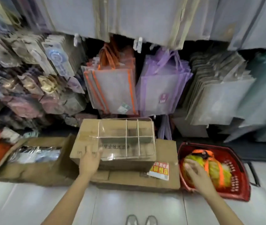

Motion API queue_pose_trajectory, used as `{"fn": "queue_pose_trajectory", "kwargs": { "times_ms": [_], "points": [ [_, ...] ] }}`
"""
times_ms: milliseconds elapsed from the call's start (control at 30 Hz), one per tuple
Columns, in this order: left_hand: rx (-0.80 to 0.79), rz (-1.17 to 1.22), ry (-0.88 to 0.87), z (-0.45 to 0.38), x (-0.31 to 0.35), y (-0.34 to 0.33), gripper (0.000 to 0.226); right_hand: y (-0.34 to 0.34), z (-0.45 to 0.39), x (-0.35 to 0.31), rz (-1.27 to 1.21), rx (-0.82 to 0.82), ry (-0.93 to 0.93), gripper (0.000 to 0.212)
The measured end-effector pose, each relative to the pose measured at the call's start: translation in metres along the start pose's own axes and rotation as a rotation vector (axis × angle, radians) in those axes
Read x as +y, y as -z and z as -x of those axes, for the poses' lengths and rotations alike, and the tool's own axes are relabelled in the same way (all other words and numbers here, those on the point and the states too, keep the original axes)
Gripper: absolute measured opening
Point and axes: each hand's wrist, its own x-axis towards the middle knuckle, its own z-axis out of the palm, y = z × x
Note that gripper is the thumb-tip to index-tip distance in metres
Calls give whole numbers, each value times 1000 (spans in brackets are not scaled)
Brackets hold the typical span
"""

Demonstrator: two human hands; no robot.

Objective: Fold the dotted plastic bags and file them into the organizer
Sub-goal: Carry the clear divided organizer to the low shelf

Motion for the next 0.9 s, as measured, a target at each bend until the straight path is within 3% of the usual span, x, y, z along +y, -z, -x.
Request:
{"fn": "queue_pose_trajectory", "kwargs": {
  "times_ms": [133, 300, 500, 600, 767, 900],
  "points": [
    [-165, -87, 184, -29, -19, -32, 59, -13, -9, -6, 9, 53, -39, 31],
    [-206, -93, 304, -55, -39, -58, 45, -8, 4, 23, -32, 96, -166, 31],
    [-128, 110, 201, -43, -39, -69, 28, 14, 24, 55, -114, 148, -293, 28],
    [-143, 367, 240, -32, -13, -77, 35, 32, 33, 65, -165, 179, -306, 24],
    [-387, 692, 240, 14, 45, -114, 56, 78, 46, 91, -197, 234, -341, 28],
    [-485, 797, 321, 72, 95, -170, 56, 135, 60, 125, -255, 310, -363, 27]
  ]
}}
